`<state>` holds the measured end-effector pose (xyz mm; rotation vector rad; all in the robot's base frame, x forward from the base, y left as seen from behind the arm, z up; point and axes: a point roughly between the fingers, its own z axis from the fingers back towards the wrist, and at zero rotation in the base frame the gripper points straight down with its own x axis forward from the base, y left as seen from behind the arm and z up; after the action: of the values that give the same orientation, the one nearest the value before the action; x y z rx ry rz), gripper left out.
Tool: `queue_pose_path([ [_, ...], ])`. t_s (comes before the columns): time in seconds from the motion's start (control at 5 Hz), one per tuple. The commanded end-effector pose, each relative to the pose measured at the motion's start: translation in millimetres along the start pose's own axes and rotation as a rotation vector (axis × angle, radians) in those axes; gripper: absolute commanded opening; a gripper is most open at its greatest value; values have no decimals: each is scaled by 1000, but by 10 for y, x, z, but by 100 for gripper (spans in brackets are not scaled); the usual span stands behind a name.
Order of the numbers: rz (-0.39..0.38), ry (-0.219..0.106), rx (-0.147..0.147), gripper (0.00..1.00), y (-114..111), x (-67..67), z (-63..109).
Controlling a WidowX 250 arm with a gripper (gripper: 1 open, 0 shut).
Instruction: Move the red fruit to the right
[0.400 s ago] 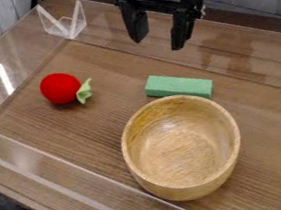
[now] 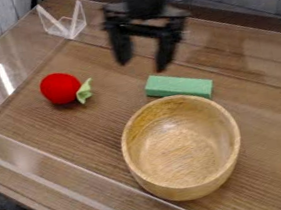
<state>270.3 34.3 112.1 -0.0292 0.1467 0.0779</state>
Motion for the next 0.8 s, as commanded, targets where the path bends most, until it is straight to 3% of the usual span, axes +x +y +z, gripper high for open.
queue_pose_path([
  [0.0, 26, -99, -11, 100, 470, -139, 227],
  [0.2, 158, -130, -36, 100, 771, -211, 122],
  [0.4, 278, -149, -57, 100, 920, -191, -36],
  [0.6, 308, -157, -59, 100, 965, -143, -224],
])
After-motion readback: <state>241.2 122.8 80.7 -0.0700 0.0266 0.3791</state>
